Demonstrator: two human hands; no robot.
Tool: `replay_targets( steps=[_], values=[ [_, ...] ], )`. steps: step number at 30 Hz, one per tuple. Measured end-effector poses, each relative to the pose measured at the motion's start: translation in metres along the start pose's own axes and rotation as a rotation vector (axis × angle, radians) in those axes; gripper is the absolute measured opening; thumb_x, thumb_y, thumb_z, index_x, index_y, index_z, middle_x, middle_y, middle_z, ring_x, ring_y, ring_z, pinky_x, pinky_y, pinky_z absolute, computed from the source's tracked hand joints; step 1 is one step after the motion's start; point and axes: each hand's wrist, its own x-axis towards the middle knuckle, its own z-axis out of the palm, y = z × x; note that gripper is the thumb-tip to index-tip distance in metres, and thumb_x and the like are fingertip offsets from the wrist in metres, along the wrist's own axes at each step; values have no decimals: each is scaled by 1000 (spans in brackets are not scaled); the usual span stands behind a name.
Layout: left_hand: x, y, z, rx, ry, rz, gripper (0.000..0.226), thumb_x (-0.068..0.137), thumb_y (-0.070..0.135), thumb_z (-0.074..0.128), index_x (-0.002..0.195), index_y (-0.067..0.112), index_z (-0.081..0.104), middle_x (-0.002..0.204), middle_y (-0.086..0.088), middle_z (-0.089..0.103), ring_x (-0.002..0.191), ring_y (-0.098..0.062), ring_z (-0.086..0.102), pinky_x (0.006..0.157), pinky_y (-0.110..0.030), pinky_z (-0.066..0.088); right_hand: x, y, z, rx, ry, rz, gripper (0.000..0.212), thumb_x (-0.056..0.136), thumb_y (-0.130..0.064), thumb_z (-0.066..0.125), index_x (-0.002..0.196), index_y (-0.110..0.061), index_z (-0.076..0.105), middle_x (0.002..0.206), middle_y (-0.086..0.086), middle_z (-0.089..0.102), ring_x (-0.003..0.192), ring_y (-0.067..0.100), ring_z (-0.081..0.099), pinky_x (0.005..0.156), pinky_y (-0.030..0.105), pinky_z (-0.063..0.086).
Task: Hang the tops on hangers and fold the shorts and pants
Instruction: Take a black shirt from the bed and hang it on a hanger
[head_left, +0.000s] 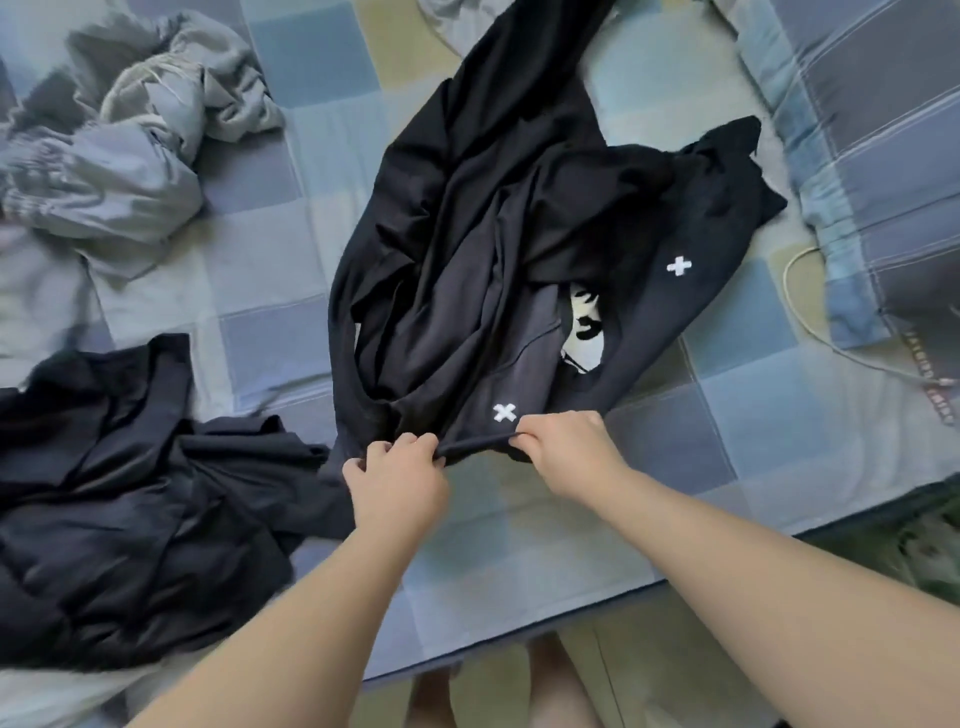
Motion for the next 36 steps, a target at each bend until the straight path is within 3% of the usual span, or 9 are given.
replay_targets(
  steps=[5,10,15,22,26,28,31,34,36],
  values=[
    [-74,-6,-23,-201,29,-152,17,103,30,38,102,31,55,117,12,60,129,-23,39,105,-48,22,-64,-33,-30,197,3,14,26,105,-41,44,83,-28,51,101,10,68,98,38,56,69,37,31],
    [-151,5,-73,-351,188,-187,21,104,30,40,108,27,60,125,5,61,129,-25,42,108,-46,26,-131,-62,-91,287,68,-32,26,103,-45,46,93,-26,61,98,8,69,95,37,56,80,43,48],
    [-209,21,-138,-527,366,-97,25,105,25,35,110,29,59,105,4,66,104,-30,57,94,-46,39,-196,-84,-162,414,124,-187,22,103,-37,51,82,-30,53,75,-4,57,80,28,55,77,46,49],
    [-265,51,-224,-834,543,104,22,106,29,38,100,31,59,83,15,62,79,-12,58,62,-28,40,-264,-107,-255,578,379,-367,21,102,-25,57,83,-32,58,65,-24,55,68,-5,54,63,5,38],
    [-280,71,-280,-923,609,201,19,105,31,47,94,24,60,87,7,65,85,-13,60,71,-35,45,-284,-117,-308,751,455,-407,28,103,-23,56,75,-26,61,59,-20,52,60,0,47,60,12,36],
    [-286,78,-301,-894,630,234,12,102,30,54,109,23,62,109,1,64,104,-19,59,89,-37,47,-292,-121,-334,830,497,-432,28,102,-23,57,78,-11,64,61,-13,50,61,6,46,60,21,39],
    [-299,86,-320,-823,744,254,35,98,37,61,129,23,55,132,1,54,125,-20,45,107,-42,38,-304,-130,-370,943,542,-464,29,100,-23,57,78,-5,65,66,0,55,64,12,51,61,28,43],
    [-321,96,-325,-923,812,463,36,94,47,59,125,30,52,128,7,54,124,-13,48,108,-34,38,-321,-139,-398,1040,555,-506,31,101,-21,57,72,-20,68,65,-6,61,64,7,57,62,25,48],
    [-331,101,-325,-982,606,583,34,88,52,61,117,35,55,115,12,62,112,-9,58,97,-27,47,-330,-144,-413,1114,542,-526,28,102,-18,57,77,-14,68,69,-1,63,69,12,59,65,29,52]
  ],
)
